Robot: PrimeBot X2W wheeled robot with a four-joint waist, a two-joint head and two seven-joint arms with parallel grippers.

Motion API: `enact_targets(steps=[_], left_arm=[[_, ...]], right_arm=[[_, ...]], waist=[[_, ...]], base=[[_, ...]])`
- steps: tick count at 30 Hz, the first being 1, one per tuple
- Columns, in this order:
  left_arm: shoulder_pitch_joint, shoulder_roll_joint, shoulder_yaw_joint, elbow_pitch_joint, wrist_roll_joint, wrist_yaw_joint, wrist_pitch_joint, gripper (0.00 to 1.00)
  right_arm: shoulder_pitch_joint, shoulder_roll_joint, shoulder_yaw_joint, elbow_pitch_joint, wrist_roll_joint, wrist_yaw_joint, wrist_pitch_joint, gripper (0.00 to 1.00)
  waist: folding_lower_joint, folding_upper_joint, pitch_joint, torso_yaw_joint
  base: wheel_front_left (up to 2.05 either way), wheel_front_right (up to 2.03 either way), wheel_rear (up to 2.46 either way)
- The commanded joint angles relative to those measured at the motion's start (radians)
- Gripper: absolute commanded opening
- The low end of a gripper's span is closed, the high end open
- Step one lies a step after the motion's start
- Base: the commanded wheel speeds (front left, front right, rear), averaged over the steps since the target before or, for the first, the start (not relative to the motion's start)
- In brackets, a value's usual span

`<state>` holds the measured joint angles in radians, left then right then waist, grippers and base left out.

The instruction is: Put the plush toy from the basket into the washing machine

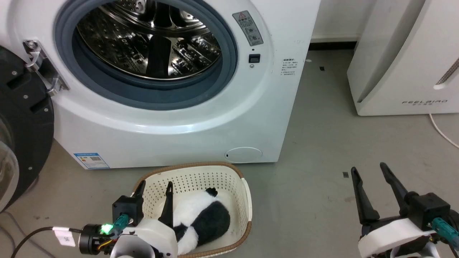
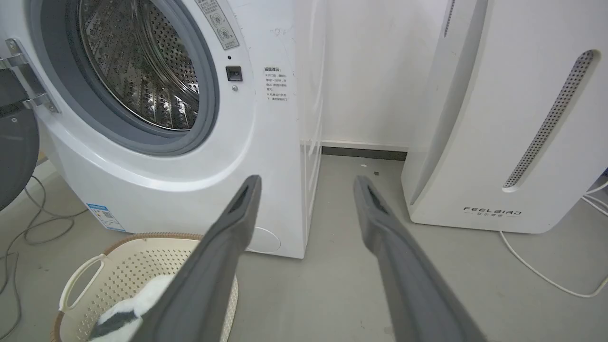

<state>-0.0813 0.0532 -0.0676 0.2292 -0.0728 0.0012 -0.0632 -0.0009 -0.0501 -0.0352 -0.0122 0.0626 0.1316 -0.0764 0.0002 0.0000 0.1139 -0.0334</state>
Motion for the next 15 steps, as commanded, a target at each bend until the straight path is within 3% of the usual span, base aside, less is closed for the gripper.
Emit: enact_targets(steps=[1,15], left_arm=[[-0.024,0.006,-0.006,0.020,-0.010,0.003,-0.010,1.00],[-0.137,0.029,-0.045,0.195,-0.030,-0.008,-0.009,1.00]], right_arm=[[-0.020,0.000,-0.003,-0.003,0.006,0.000,-0.013,1.00],[-0.053,0.000,-0.002,-0.021,0.022,0.000,-0.042,1.00]], waist=[[-0.0002,0.0000,0.014,-0.004],[-0.0002,0.0000,0.126,-0.036]], base=[[0.00,0.00,0.00],[0.00,0.00,0.00]])
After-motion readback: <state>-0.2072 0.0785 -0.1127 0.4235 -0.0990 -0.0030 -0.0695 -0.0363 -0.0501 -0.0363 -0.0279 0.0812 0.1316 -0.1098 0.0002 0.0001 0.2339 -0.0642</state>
